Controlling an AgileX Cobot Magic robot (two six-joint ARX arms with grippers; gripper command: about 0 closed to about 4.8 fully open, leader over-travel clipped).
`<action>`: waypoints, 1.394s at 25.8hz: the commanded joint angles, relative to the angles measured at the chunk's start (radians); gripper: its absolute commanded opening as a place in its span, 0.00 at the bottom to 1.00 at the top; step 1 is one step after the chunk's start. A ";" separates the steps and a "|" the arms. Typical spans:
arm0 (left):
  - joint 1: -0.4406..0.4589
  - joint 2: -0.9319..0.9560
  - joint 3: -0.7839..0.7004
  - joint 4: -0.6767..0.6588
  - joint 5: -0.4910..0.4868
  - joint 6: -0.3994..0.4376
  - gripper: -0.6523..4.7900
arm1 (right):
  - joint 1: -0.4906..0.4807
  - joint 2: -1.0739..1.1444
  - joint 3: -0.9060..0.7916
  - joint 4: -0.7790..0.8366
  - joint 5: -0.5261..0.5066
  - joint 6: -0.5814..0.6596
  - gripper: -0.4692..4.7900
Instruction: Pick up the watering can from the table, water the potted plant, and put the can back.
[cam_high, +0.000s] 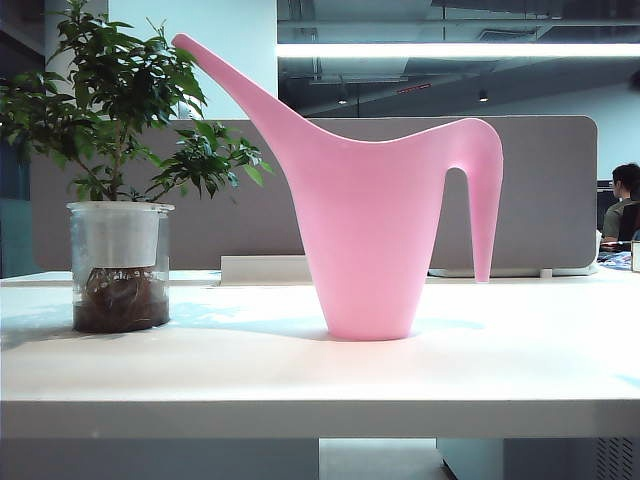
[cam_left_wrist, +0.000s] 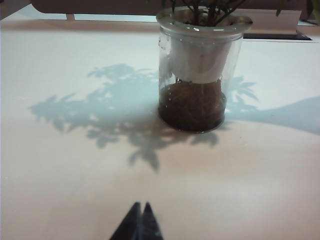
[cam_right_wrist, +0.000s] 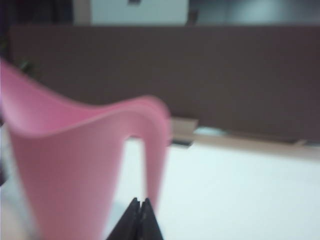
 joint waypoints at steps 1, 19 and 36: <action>0.000 0.001 0.000 -0.002 0.004 0.001 0.11 | -0.106 -0.126 -0.007 -0.016 -0.003 0.003 0.09; 0.000 0.001 0.000 -0.002 0.004 0.001 0.11 | -0.261 -0.532 -0.007 -0.827 -0.002 0.085 0.09; 0.000 0.001 0.000 -0.002 0.004 0.001 0.11 | -0.261 -0.532 -0.007 -0.857 0.000 0.085 0.09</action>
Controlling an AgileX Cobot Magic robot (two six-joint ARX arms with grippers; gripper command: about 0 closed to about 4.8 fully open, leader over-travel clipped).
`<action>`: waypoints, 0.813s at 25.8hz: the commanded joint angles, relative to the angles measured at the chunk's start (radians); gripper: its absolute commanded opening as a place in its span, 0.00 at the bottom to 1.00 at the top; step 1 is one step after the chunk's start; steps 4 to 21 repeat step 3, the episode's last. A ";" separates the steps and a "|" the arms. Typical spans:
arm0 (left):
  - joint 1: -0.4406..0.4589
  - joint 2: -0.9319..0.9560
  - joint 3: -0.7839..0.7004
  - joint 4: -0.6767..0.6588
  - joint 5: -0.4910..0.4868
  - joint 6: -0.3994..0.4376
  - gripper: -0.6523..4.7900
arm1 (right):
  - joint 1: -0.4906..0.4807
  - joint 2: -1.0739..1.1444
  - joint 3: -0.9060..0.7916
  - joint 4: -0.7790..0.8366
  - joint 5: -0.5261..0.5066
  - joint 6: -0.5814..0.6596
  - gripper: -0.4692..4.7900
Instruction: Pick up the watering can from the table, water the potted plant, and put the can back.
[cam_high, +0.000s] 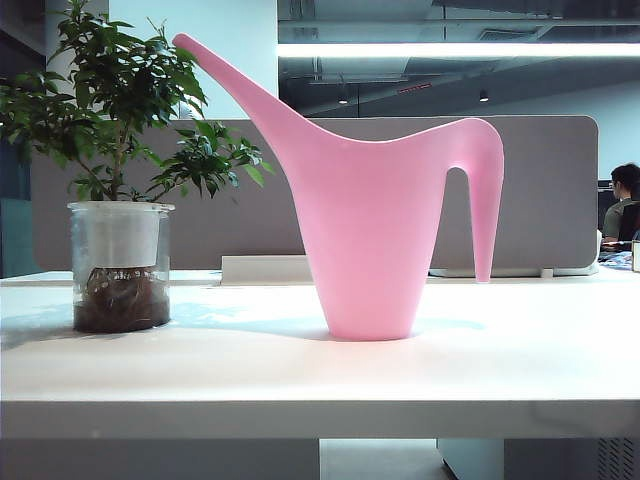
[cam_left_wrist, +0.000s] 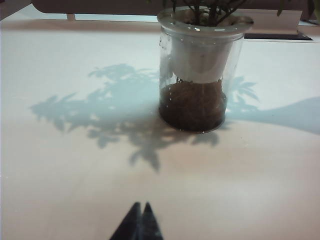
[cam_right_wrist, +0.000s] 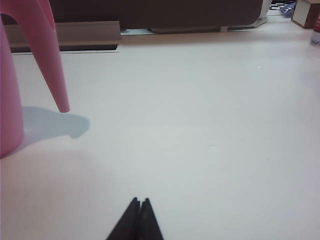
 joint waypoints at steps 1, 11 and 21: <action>0.000 0.001 0.000 -0.002 0.004 0.001 0.11 | 0.001 -0.001 -0.007 0.011 -0.001 0.003 0.09; 0.000 0.001 0.000 -0.002 0.004 0.001 0.11 | 0.001 -0.001 -0.007 0.011 -0.001 0.003 0.09; 0.000 0.001 0.000 -0.002 0.004 0.001 0.11 | 0.001 -0.001 -0.007 0.011 -0.001 0.003 0.09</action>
